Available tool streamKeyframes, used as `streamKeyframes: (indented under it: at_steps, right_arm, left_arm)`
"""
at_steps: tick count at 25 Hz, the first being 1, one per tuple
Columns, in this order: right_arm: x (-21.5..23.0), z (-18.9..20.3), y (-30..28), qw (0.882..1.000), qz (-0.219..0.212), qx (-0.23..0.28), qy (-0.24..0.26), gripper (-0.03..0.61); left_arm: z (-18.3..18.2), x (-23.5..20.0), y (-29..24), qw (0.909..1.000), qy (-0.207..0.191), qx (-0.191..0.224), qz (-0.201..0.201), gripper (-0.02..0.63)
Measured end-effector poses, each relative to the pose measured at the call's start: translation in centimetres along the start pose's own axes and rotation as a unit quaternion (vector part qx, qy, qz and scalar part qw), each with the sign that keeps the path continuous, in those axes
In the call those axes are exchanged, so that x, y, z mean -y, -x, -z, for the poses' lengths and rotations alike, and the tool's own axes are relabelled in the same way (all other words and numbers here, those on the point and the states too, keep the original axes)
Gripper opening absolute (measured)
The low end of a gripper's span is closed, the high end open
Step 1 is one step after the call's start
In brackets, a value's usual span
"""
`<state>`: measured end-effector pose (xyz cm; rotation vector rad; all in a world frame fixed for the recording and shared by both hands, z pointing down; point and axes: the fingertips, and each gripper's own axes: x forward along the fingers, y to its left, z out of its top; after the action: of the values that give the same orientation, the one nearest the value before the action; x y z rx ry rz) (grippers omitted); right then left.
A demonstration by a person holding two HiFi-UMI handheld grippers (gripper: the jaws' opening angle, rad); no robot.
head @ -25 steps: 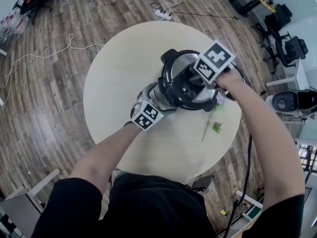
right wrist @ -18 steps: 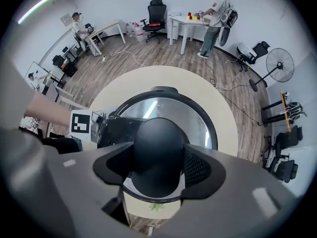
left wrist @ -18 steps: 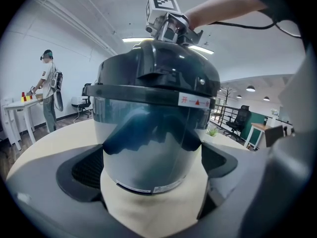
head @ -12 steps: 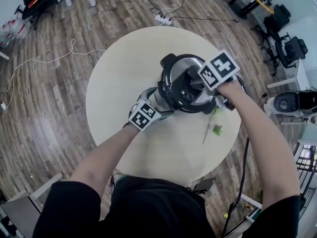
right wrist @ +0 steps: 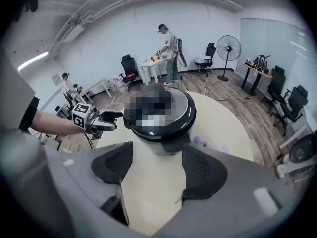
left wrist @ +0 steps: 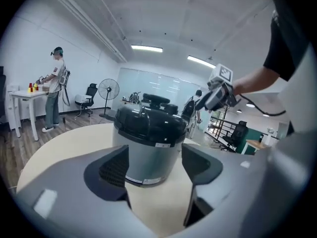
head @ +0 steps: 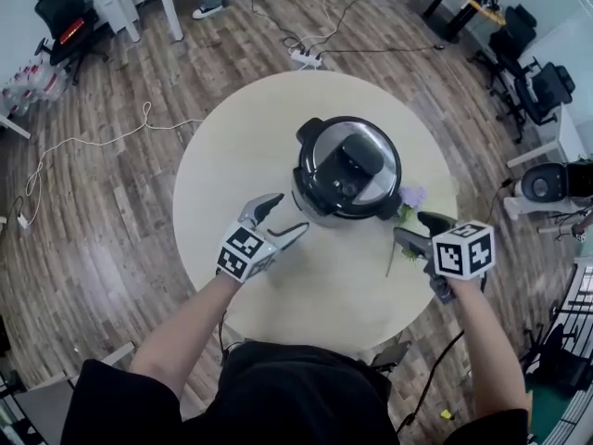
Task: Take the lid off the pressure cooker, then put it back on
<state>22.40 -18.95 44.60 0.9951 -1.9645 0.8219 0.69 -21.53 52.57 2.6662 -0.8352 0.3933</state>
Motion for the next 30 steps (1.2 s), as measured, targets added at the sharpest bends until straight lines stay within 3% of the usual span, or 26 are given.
streamKeyframes:
  at_steps: [3,6,10,13,19,23,25,30]
  right_arm:
    - [-1.4,3.0,0.7,0.996,-0.005,0.067,-0.051,0.306]
    - [-3.0,4.3,1.2,0.986,0.016,0.146,-0.078,0.25]
    - [-5.6,3.2,2.9,0.96,0.052,0.269,-0.061,0.148]
    - [-6.8,1.8,4.6,0.94,0.075,0.332,-0.036,0.077]
    - [-7.3,-0.4,8.0,0.894,0.094,0.437,-0.038,0.016]
    - [-7.7,-1.0,10.5,0.867,0.115,0.485,-0.007,0.009]
    - [-7.7,-0.9,11.6,0.853,0.13,0.505,0.01,0.009]
    - [-7.4,0.6,13.3,0.832,0.156,0.532,0.015,0.009]
  left_arm:
    - [-1.7,1.7,2.1,0.9994,-0.003,0.031,-0.016,0.268]
    - [-4.2,3.4,4.3,0.9967,-0.004,0.071,-0.038,0.198]
    - [-8.6,5.3,6.9,0.99,-0.043,0.118,-0.065,0.099]
    - [-11.8,6.7,8.4,0.9816,-0.081,0.15,-0.086,0.004]
    - [-16.0,8.7,10.2,0.9701,-0.104,0.182,-0.122,0.002]
    - [-18.2,9.1,11.2,0.9599,-0.12,0.211,-0.139,0.0]
    - [-18.5,9.3,11.3,0.9593,-0.119,0.215,-0.14,0.0]
    - [-18.6,9.6,11.9,0.9576,-0.116,0.224,-0.141,0.0]
